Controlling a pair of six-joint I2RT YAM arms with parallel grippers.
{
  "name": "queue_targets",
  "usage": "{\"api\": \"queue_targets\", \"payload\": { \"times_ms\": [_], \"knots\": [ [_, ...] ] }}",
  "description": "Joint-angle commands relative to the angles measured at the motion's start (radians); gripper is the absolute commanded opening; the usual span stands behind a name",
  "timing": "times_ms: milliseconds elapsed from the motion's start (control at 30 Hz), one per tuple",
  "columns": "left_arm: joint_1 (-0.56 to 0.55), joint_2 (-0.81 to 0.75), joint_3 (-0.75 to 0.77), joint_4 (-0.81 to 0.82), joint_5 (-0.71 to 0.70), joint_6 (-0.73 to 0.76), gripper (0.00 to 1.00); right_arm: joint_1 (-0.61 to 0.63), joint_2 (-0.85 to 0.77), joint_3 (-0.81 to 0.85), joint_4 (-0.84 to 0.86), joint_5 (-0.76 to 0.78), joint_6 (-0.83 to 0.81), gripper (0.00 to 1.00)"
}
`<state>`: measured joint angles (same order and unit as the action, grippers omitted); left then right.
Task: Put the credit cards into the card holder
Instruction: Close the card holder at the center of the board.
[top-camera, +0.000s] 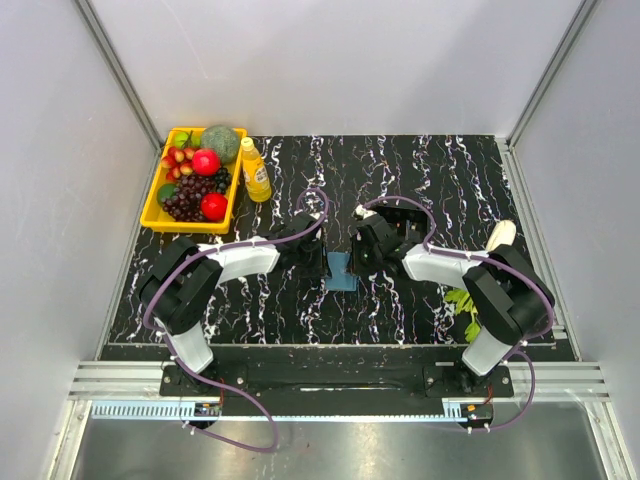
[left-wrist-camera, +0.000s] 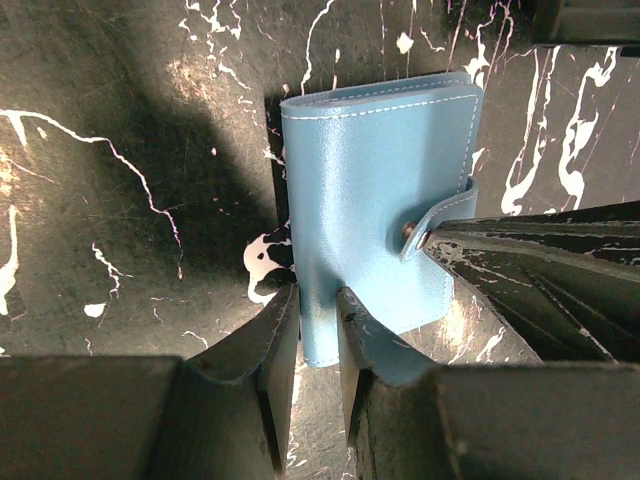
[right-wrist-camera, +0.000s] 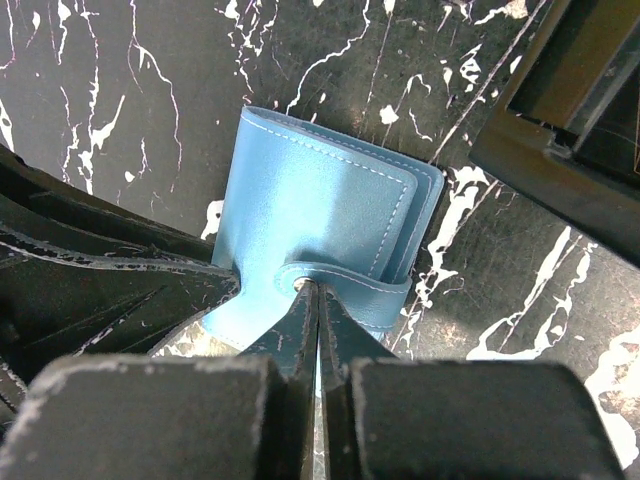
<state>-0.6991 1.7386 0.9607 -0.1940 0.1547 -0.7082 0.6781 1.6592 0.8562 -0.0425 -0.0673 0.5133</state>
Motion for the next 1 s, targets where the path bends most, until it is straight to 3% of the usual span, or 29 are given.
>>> {"api": "queue_targets", "payload": {
  "times_ms": [0,133,300,967],
  "knots": [
    [-0.002,-0.002,0.032,0.011,0.013,0.003,0.25,0.008,0.027,0.009,0.015,0.001,-0.015,0.02],
    [-0.004,-0.007,0.035,0.01,0.009,0.004,0.25,0.006,-0.016,-0.005,0.014,0.052,-0.004,0.04],
    [-0.004,-0.005,0.035,0.016,0.019,0.013,0.25,0.006,0.056,0.059,-0.008,-0.006,-0.018,0.04],
    [-0.004,-0.005,0.015,0.044,0.026,0.012,0.26,0.038,0.306,0.354,-0.402,0.063,-0.124,0.01]
  ]
}}
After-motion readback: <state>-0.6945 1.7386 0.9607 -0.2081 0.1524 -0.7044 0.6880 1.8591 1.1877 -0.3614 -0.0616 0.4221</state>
